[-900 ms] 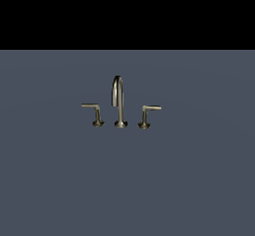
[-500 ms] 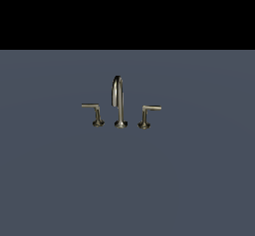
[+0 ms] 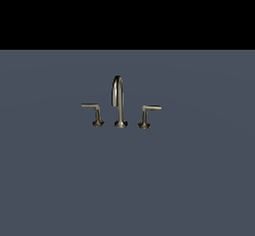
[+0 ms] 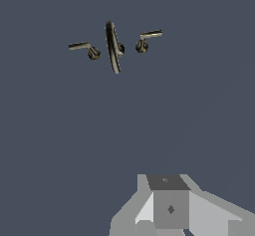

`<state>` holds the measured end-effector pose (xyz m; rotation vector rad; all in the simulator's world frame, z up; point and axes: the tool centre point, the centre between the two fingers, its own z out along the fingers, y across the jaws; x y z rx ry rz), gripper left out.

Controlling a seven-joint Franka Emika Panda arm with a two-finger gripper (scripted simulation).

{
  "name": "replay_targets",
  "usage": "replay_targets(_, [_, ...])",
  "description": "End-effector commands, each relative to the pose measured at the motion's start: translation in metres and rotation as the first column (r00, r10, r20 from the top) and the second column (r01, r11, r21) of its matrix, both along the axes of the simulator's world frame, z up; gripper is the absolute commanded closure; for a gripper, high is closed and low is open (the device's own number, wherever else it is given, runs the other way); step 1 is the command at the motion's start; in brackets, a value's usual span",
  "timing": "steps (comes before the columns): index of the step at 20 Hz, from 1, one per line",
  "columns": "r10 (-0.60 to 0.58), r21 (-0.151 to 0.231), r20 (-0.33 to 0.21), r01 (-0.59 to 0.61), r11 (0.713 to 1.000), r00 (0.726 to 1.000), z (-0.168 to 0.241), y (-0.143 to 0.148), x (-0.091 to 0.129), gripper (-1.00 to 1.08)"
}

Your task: Turn on the faucet by rotating a designated handle.

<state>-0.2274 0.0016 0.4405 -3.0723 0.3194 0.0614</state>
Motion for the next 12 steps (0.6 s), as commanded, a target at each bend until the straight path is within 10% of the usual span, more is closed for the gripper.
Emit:
replay_targets(1, [-0.050, -0.002, -0.001, 0.050, 0.999, 0.999, -0.013, 0.005, 0.010, 1.08])
replay_targets(12, [-0.316, -0.012, -0.001, 0.316, 0.949, 0.949, -0.079, 0.021, 0.071, 1.08])
